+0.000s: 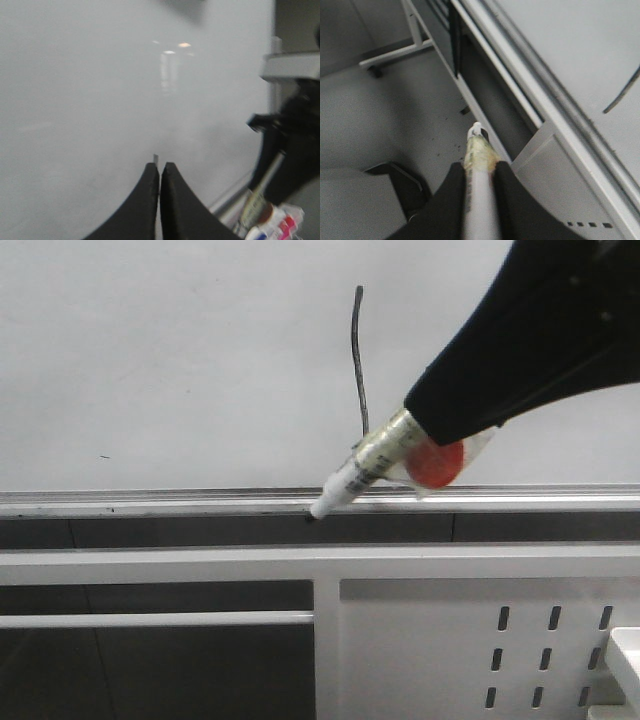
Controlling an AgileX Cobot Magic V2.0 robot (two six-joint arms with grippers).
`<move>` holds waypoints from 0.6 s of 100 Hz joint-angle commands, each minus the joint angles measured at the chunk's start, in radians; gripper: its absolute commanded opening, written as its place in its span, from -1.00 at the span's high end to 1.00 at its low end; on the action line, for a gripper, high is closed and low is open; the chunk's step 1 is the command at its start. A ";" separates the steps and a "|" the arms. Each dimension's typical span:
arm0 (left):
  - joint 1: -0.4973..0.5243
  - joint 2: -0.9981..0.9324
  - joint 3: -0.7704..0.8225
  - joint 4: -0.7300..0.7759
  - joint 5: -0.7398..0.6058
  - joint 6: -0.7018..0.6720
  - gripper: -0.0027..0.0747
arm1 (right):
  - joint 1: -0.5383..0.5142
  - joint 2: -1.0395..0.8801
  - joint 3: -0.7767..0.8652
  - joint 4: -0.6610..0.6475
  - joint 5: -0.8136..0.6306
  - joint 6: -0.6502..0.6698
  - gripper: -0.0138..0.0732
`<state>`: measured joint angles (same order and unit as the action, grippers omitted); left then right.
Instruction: Write number 1 on whiteboard
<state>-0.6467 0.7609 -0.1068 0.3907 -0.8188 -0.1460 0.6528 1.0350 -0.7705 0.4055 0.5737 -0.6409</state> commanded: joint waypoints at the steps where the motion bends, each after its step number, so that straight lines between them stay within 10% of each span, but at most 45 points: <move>1: 0.002 0.005 -0.075 0.169 0.081 -0.098 0.97 | 0.002 -0.021 -0.088 0.004 0.107 0.000 0.85; 17: 0.002 0.040 -0.167 0.472 0.174 -0.269 0.67 | 0.002 -0.021 -0.176 -0.033 0.173 0.000 0.85; 38: -0.038 0.225 -0.282 0.484 0.177 -0.280 0.00 | 0.005 0.014 -0.211 -0.059 0.187 0.000 0.85; 60: -0.104 0.411 -0.373 0.523 0.173 -0.283 -0.06 | 0.036 0.039 -0.219 -0.065 0.153 -0.012 0.85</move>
<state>-0.7294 1.1358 -0.4242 0.9258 -0.5892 -0.4136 0.6783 1.0803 -0.9526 0.3404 0.7910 -0.6409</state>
